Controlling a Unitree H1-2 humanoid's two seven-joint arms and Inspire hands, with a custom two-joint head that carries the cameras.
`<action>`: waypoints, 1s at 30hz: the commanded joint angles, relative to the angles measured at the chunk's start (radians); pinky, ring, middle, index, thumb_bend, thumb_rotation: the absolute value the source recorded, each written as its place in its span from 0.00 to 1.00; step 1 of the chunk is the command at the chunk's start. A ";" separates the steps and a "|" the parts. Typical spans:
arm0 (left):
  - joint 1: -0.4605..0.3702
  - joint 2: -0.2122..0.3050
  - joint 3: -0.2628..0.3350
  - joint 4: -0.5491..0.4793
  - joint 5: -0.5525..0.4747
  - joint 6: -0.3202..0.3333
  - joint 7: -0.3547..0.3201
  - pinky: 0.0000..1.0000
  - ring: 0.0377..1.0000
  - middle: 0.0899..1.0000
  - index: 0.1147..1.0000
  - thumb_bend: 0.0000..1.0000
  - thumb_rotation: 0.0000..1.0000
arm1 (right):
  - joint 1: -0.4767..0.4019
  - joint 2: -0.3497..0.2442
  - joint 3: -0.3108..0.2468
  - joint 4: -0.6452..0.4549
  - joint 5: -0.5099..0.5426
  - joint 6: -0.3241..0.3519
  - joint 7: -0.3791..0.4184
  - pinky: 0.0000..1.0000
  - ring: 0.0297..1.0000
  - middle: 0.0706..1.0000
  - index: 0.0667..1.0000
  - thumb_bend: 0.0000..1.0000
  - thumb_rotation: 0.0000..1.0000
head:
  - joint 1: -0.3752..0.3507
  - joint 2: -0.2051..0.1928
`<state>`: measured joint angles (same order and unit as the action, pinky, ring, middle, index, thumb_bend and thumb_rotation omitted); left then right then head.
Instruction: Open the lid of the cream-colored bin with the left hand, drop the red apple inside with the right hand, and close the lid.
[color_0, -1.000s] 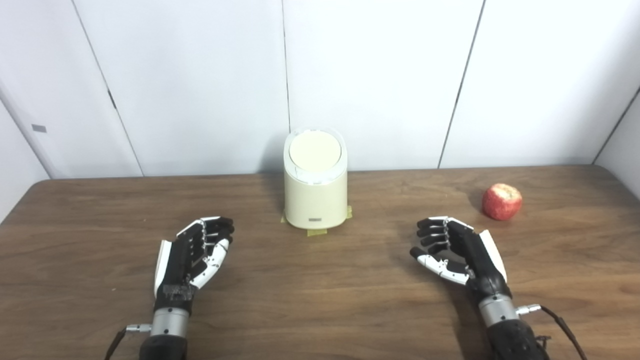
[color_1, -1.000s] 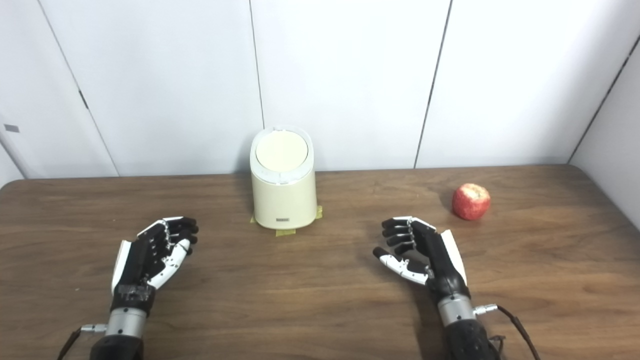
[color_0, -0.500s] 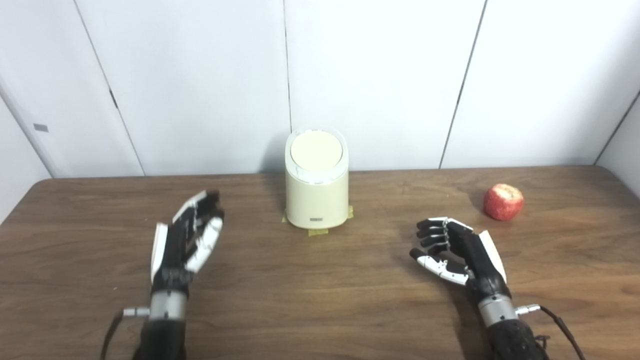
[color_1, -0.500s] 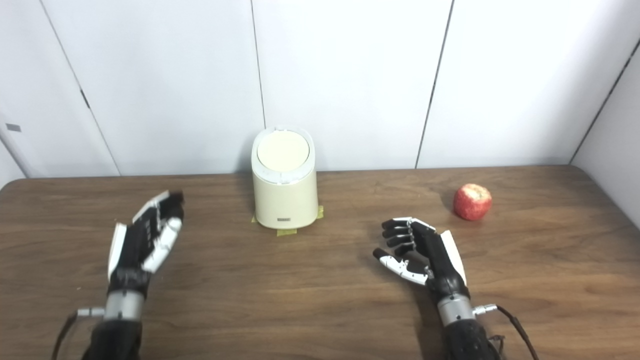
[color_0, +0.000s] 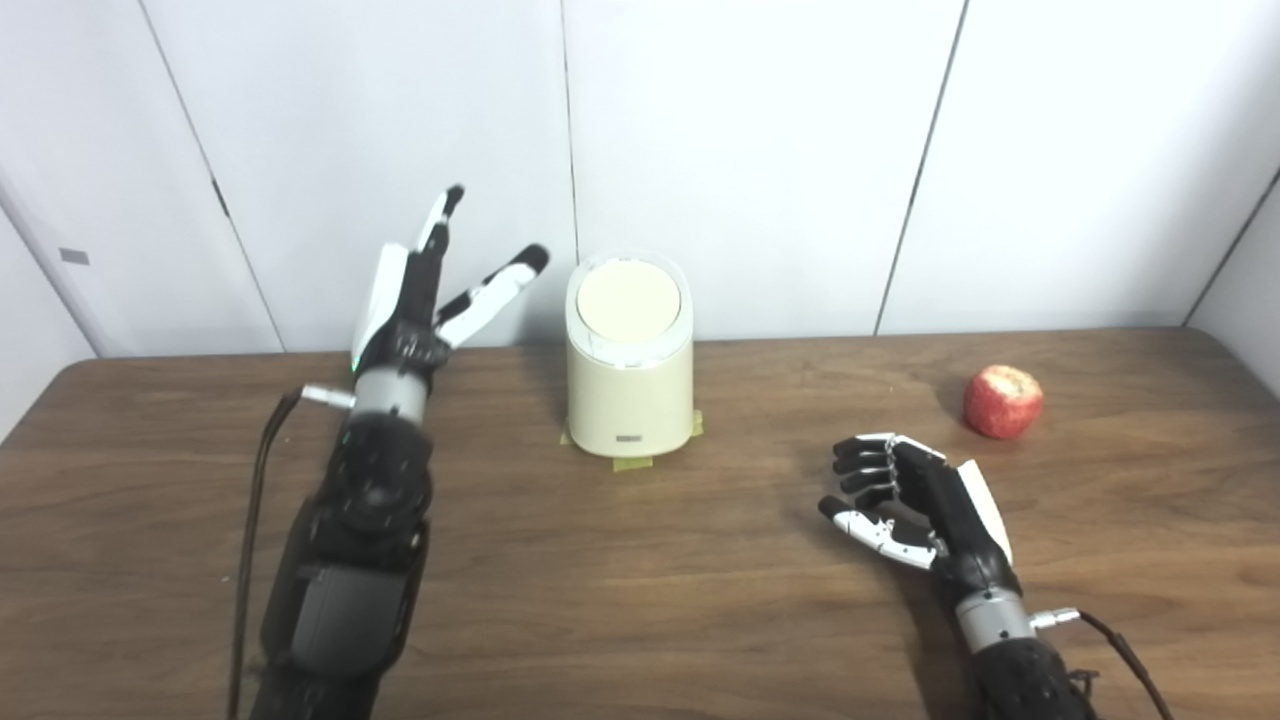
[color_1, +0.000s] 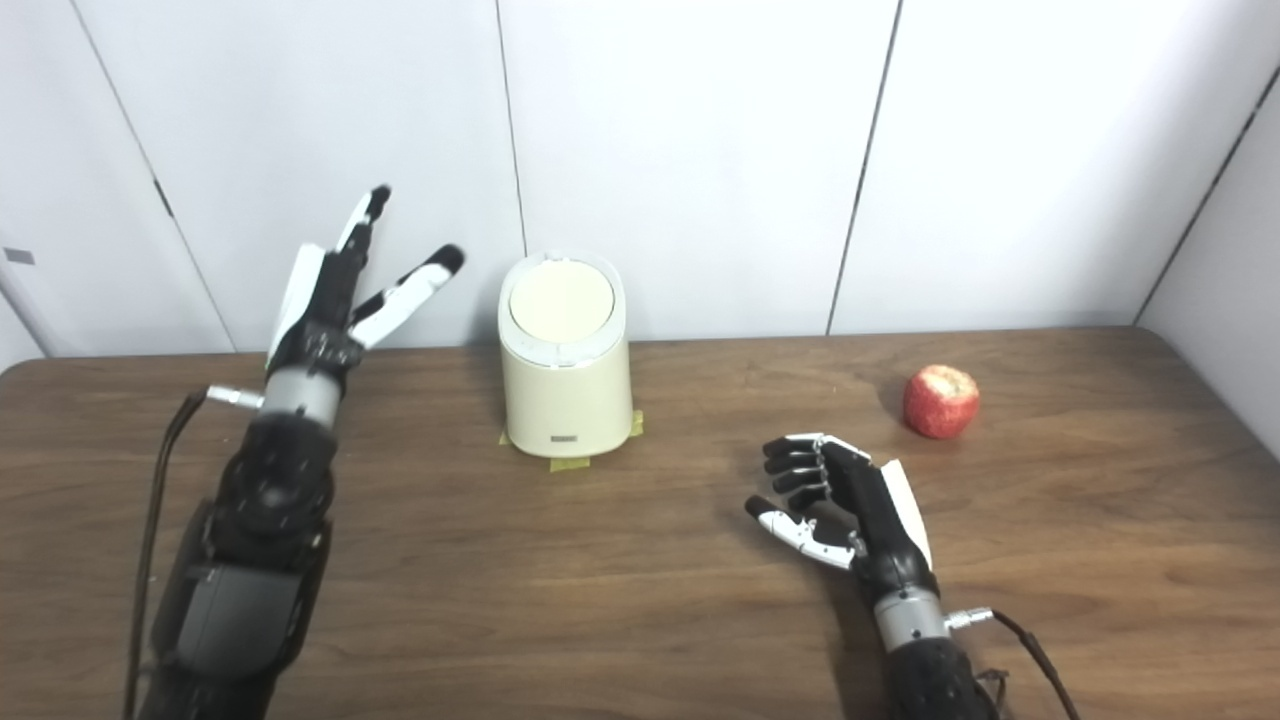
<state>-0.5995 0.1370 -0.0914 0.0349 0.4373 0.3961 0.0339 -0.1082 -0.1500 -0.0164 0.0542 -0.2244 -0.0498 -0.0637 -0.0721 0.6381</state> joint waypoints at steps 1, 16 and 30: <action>-0.079 0.010 -0.024 0.020 0.043 0.005 0.013 1.00 1.00 1.00 1.00 0.82 0.69 | -0.030 -0.004 -0.002 -0.034 0.000 -0.031 -0.008 0.50 0.56 0.58 0.58 0.34 0.11 | 0.003 0.003; -0.228 0.014 -0.127 0.265 0.123 -0.005 0.025 1.00 1.00 1.00 1.00 0.80 0.72 | -0.023 0.000 -0.002 -0.051 0.007 -0.024 -0.004 0.49 0.56 0.58 0.58 0.33 0.11 | -0.006 0.007; -0.256 -0.019 -0.192 0.321 0.146 -0.003 0.025 1.00 1.00 1.00 1.00 0.80 0.71 | -0.013 0.010 0.005 -0.085 -0.014 0.005 -0.005 0.49 0.56 0.58 0.58 0.33 0.11 | -0.015 0.015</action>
<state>-0.7933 0.1188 -0.2822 0.3623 0.5633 0.4182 0.0360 -0.0936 -0.1374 -0.0113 0.0085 -0.2307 -0.0289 -0.0602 -0.0859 0.6535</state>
